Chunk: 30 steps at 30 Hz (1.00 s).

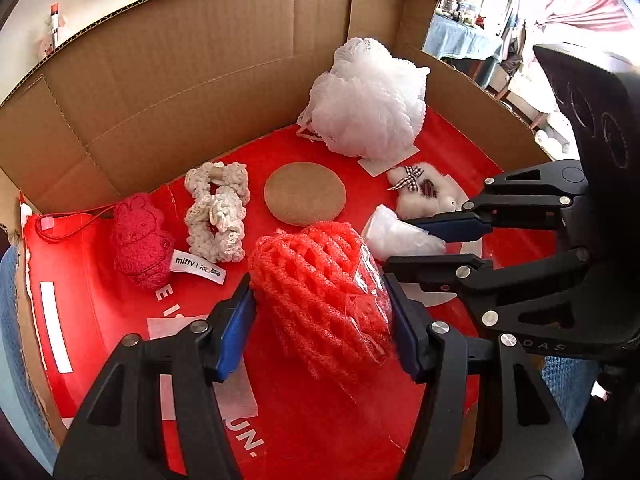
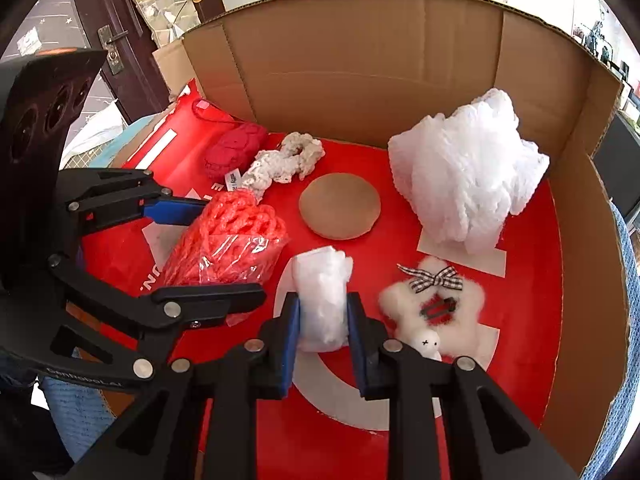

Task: Organize soft objects
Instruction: 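Carry the red mesh heart and tissue packet into the red box, then lower the heart and tissue packet onto the box floor and open both tools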

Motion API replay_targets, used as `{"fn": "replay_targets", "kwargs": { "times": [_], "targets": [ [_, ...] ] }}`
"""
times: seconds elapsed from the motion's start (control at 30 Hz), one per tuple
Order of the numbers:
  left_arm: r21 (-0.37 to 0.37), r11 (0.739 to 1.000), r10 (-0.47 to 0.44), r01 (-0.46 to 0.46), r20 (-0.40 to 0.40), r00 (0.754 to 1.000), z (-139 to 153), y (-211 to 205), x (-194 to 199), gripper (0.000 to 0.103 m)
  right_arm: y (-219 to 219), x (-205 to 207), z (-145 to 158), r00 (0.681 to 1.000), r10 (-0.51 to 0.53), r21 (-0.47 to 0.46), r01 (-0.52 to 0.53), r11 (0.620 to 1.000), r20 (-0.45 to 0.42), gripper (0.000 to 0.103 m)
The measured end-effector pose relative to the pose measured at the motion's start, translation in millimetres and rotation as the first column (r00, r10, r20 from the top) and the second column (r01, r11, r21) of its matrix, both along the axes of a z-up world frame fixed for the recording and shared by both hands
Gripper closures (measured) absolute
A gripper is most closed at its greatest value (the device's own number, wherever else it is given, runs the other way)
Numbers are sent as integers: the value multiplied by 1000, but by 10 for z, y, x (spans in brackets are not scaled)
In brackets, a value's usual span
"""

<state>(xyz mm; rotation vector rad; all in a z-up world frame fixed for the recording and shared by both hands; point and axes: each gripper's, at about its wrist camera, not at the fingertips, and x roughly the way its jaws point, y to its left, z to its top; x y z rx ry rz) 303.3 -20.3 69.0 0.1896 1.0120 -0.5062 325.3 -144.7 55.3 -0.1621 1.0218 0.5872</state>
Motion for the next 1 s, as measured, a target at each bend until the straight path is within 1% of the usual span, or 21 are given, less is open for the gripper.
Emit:
{"fn": "replay_targets", "kwargs": {
  "times": [0.3,0.6,0.8,1.0],
  "targets": [
    [33,998,-46,47,-16,999,-11,-15,48,43,68,78,-18,1000,7,-19,-8,1000,-30,77],
    [61,994,-83,86,-38,996,-21,-94,156,42,53,196,-18,998,4,0,-4,1000,-70,77],
    [63,994,-84,86,-32,996,-46,-117,155,42,29,196,-26,997,6,19,-4,1000,-79,75],
    [57,994,-95,96,-26,995,-37,-139,115,41,11,190,-16,997,10,24,-9,1000,-79,70]
  ]
}}
